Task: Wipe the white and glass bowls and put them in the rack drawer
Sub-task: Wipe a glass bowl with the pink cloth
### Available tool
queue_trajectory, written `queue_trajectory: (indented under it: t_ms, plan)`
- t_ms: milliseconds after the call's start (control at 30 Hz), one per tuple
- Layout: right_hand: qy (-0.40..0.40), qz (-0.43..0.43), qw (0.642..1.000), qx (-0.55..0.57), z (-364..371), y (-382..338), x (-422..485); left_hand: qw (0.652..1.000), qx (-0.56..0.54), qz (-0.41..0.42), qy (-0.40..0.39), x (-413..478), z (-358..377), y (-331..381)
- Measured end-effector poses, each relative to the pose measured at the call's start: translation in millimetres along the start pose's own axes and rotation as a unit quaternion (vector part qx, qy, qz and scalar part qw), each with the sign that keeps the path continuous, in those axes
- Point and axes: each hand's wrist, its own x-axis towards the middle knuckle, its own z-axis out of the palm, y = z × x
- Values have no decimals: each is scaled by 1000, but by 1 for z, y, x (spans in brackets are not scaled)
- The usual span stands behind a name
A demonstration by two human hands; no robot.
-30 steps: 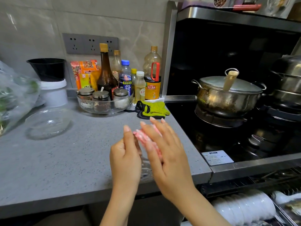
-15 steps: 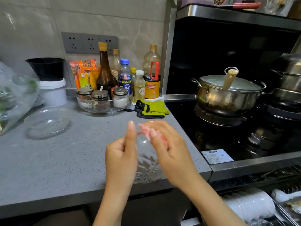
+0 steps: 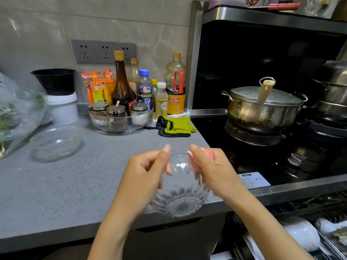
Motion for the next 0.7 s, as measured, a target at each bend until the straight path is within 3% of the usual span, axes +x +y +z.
queue_trajectory:
  t_ms: [133, 267, 333, 400, 467, 533, 633, 700]
  plan:
    - [-7, -56, 998, -9, 2, 6, -1, 999, 26, 30, 18, 0, 9, 0]
    - [74, -129, 988, -37, 16, 24, -13, 993, -21, 4, 113, -3, 18, -11]
    - [83, -167, 974, -127, 30, 29, -24, 985, -50, -21, 163, -3, 24, -19]
    - [85, -221, 936, -261, 41, 31, -29, 977, -86, -40, 188, -3, 30, -25]
    - [99, -249, 911, -313, 44, 33, -28, 972, -109, -54, 200, -4, 33, -24]
    - [102, -234, 929, -270, 38, 31, -23, 969, -107, -55, 215, -6, 33, -20]
    - [105, -188, 970, -110, 29, 32, -18, 964, -109, -58, 237, -6, 30, -14]
    - [99, -181, 972, -109, 32, 30, -21, 962, -118, -61, 236, -6, 29, -15]
